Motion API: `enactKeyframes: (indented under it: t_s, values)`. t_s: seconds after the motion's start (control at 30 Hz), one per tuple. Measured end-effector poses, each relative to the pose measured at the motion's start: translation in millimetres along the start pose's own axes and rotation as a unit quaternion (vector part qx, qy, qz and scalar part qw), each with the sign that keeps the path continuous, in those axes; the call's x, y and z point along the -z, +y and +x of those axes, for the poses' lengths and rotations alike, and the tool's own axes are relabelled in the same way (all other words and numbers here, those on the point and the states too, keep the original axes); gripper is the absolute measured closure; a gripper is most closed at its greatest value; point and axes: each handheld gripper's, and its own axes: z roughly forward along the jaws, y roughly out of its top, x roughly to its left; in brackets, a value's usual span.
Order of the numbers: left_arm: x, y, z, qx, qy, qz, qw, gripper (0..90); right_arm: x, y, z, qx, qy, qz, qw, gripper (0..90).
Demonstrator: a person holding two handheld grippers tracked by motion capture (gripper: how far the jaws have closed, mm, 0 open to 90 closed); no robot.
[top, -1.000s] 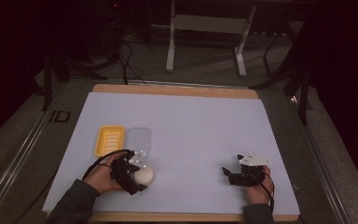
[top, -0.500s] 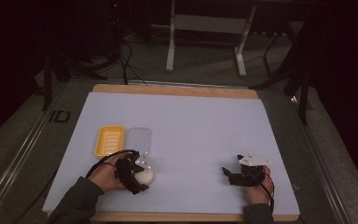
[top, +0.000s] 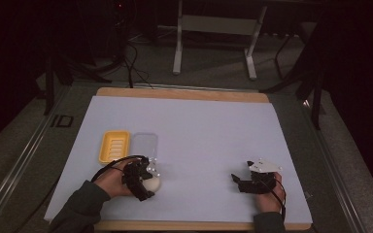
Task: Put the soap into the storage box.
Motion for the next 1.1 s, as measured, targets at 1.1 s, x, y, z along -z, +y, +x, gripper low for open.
enactKeyframes:
  t_s: [1.1]
  values:
    - [-4.0,21.1,9.9,-0.037,-0.033,0.070,0.9963,24.5,-0.2,0.1,0.2,0.000,0.000,0.001,1.0000,18.5]
